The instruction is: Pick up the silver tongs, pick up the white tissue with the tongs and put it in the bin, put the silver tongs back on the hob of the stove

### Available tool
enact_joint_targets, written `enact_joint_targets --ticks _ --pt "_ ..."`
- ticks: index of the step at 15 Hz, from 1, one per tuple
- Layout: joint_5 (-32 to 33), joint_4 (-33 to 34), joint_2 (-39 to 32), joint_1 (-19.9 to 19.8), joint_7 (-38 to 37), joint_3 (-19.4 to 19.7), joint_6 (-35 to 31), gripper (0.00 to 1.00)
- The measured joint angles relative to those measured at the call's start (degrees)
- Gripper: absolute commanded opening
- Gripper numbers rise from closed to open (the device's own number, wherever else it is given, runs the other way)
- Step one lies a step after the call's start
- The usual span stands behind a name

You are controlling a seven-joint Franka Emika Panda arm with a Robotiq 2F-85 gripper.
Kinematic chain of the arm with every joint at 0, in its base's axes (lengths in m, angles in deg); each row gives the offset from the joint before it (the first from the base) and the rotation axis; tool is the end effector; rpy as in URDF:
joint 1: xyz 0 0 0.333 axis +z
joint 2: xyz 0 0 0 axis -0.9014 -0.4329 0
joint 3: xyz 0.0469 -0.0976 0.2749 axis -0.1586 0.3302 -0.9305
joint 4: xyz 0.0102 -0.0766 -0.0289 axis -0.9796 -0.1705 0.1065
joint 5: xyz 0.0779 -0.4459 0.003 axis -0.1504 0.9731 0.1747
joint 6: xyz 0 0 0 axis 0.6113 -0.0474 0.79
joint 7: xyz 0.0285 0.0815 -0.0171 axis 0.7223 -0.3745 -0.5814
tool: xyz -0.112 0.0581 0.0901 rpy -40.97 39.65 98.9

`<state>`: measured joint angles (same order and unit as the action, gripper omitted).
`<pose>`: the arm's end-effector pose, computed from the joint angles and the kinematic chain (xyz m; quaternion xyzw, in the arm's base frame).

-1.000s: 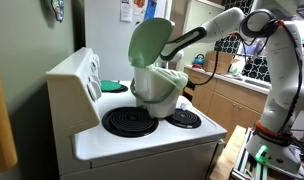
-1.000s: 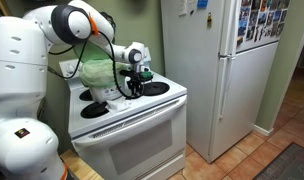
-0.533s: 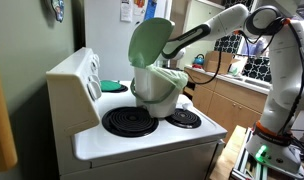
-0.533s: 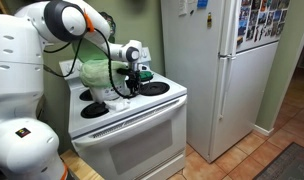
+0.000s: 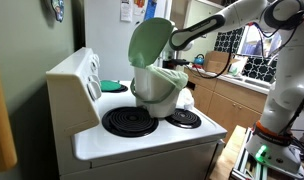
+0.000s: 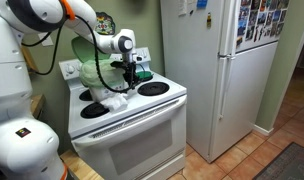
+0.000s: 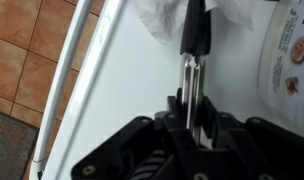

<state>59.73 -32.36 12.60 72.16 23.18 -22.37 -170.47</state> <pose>0.6090 0.1434 0.2937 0.9989 -0.0112 -0.0450 0.0049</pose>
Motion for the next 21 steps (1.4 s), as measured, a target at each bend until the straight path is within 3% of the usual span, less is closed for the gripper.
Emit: enact_joint_targets --ticks 1,6,13,14,16,17,21 --pt "0.0 0.1 -0.4 0.0 0.0 0.0 0.0 0.06" --pt "0.3 0.1 0.6 -0.1 -1.6 0.2 0.0 0.06" --pt "1.7 -3.8 14.2 -1.1 -13.5 0.6 0.0 0.06" --pt "1.7 -4.6 16.3 -1.4 -15.0 0.6 -0.3 0.26" --pt "1.7 -5.0 17.9 -1.7 -15.2 0.5 -0.2 0.26" --pt "1.7 -5.0 17.6 -1.7 -15.2 0.3 -0.2 0.06" --pt "1.4 -4.8 17.0 -1.8 -15.3 0.1 -1.0 0.06"
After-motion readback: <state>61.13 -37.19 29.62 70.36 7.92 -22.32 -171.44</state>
